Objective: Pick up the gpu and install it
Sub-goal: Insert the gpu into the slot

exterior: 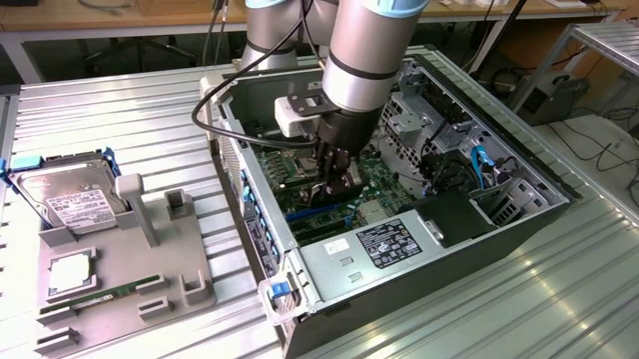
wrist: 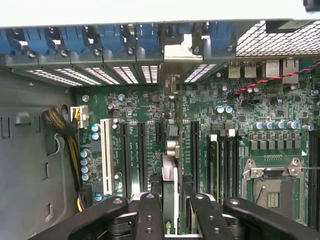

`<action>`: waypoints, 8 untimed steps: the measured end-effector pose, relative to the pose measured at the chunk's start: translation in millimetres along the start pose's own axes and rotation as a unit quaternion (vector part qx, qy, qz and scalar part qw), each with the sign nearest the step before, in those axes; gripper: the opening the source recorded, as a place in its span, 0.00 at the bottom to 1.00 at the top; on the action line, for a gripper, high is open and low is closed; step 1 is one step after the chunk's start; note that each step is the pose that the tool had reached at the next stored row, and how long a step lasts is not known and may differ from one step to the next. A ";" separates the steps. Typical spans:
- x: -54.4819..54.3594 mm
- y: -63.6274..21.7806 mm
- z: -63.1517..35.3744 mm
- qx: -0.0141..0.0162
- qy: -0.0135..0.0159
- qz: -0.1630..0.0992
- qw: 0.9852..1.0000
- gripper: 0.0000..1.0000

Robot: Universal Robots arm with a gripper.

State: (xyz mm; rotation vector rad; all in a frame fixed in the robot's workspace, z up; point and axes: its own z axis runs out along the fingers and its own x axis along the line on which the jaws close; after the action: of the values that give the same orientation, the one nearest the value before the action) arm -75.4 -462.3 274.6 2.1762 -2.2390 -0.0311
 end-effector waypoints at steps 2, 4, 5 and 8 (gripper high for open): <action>-0.3 0.9 1.2 0.000 0.000 0.000 1.000 0.26; -1.3 1.4 2.3 0.000 0.000 0.000 1.000 0.26; -2.2 1.5 2.7 0.000 -0.001 0.000 1.000 0.26; -3.5 1.6 3.6 0.000 -0.002 0.000 1.000 0.26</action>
State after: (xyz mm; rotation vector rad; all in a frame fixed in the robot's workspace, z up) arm -77.0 -458.8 271.0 2.1783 -2.2407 -0.0353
